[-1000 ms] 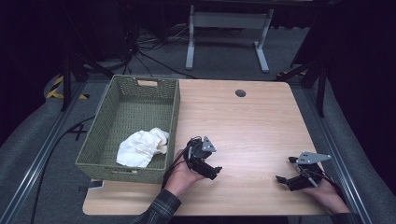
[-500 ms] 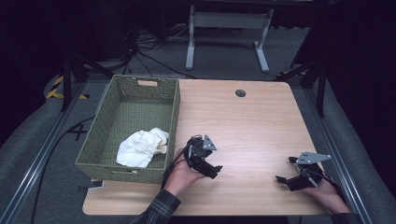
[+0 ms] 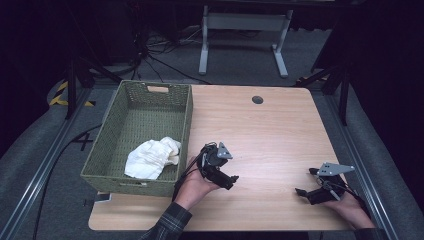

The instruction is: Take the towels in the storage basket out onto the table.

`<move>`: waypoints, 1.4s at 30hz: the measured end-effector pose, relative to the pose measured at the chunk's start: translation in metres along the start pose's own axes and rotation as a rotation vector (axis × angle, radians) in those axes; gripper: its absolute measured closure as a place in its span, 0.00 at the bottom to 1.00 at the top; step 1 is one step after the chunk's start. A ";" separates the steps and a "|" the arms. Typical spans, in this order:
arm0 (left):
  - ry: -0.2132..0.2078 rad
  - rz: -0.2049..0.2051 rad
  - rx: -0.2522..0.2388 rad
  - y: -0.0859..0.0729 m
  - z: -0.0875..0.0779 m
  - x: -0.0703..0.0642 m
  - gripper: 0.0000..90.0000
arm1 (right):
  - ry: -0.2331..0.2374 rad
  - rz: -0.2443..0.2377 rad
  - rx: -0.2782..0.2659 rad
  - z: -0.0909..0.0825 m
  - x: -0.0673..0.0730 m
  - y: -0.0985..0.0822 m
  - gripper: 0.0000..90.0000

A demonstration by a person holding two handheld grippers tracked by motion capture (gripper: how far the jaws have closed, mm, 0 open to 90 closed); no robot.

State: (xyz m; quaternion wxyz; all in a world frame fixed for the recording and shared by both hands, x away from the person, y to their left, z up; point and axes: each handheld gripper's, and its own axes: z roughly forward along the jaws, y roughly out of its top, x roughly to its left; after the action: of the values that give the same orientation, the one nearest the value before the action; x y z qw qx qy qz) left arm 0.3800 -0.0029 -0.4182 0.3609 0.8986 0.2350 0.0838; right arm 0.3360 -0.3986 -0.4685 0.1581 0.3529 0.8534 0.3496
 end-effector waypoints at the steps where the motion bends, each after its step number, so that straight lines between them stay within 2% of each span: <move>1: -0.002 -0.005 -0.010 0.000 0.000 0.000 0.05 | 0.000 0.000 0.000 0.000 0.000 0.000 0.01; 4: -0.001 0.001 -0.009 0.003 -0.003 0.001 0.05 | 0.000 0.000 0.000 0.000 0.000 0.000 0.01; 7: -0.008 -0.013 -0.010 0.004 -0.005 0.001 0.05 | 0.000 0.000 0.000 0.000 0.000 0.000 0.01; 12: -0.009 -0.003 -0.022 0.008 -0.011 0.004 0.05 | 0.000 0.000 0.000 0.000 0.000 0.000 0.01; 16: -0.023 -0.019 -0.035 0.010 -0.014 0.006 0.05 | 0.000 0.000 0.000 0.000 0.000 0.000 0.01; 26: -0.064 -0.015 -0.060 0.017 -0.021 0.010 0.05 | 0.000 0.000 0.000 0.000 0.000 0.000 0.01; 42: -0.094 -0.024 -0.075 0.029 -0.037 0.020 0.06 | 0.000 0.000 0.000 0.000 0.000 0.000 0.01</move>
State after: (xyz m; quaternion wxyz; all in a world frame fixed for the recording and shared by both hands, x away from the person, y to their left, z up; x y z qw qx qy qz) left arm 0.3959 0.0108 -0.3713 0.4058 0.8845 0.2254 0.0457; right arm 0.3360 -0.3986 -0.4685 0.1582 0.3529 0.8534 0.3494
